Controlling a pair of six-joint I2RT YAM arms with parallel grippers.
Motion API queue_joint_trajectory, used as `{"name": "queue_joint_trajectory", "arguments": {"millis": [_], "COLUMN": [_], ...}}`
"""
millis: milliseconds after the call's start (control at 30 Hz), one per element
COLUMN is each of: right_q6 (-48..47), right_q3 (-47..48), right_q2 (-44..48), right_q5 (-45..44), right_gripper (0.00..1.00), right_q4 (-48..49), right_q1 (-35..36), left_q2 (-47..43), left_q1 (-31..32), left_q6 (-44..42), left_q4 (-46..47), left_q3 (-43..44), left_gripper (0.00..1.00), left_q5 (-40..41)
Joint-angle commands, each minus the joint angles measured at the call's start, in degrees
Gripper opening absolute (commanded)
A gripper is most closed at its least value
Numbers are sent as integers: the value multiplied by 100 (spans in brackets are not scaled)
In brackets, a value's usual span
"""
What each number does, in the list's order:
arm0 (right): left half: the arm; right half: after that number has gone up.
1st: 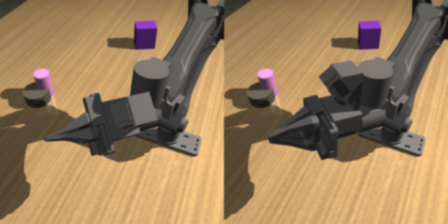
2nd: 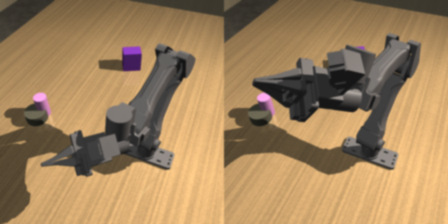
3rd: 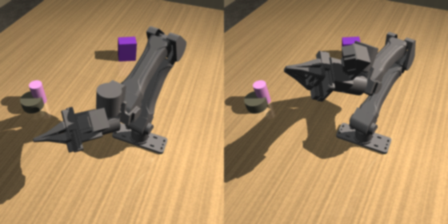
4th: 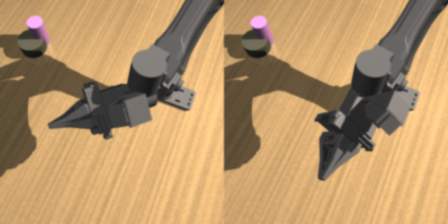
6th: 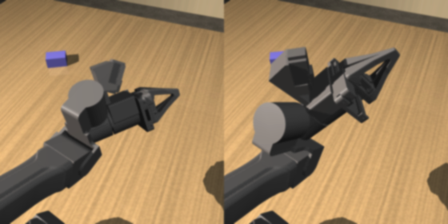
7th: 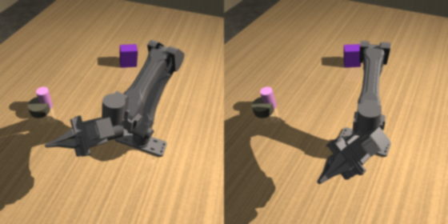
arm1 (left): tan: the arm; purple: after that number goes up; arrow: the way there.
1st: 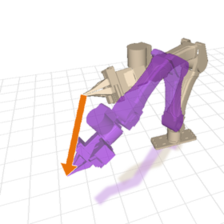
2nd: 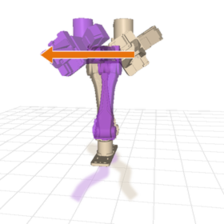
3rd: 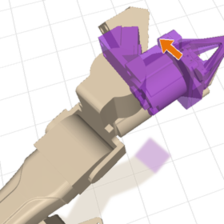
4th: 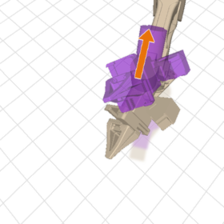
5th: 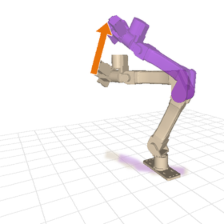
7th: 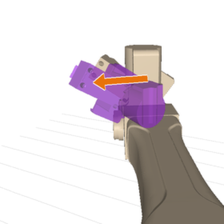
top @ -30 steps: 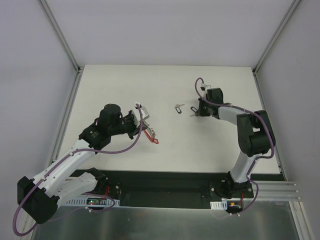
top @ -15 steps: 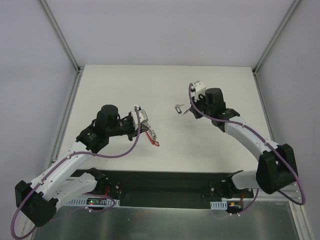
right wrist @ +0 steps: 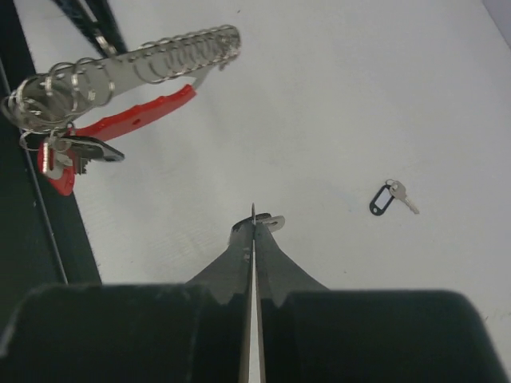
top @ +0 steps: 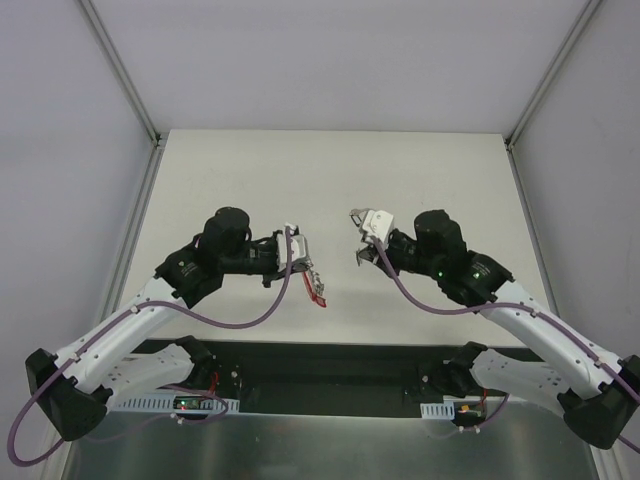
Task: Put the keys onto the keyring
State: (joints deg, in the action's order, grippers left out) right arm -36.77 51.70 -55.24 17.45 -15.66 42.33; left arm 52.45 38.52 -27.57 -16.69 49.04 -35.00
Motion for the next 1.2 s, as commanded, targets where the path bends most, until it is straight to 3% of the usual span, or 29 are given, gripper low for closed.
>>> {"name": "queue_joint_trajectory", "arguments": {"millis": [0, 367, 567, 1167], "right_q6": [-374, -506, -550, -655], "right_q3": [104, -116, -371, -530], "right_q2": [294, 418, 532, 646], "right_q5": [188, 127, 109, -66], "right_gripper": [1, 1, 1, 1], "right_q4": [-403, -193, 265, 371], "right_q1": [390, 979, 1102, 1436], "left_q2": [256, 714, 723, 873], "left_q1": [243, 735, 973, 1351], "left_q6": [-476, -1057, -742, -231], "left_q4": [-62, -54, 60, 763], "left_q3": [414, 721, 669, 581], "left_gripper": [0, 0, 0, 0], "left_q5": [46, 73, 125, 530]}}
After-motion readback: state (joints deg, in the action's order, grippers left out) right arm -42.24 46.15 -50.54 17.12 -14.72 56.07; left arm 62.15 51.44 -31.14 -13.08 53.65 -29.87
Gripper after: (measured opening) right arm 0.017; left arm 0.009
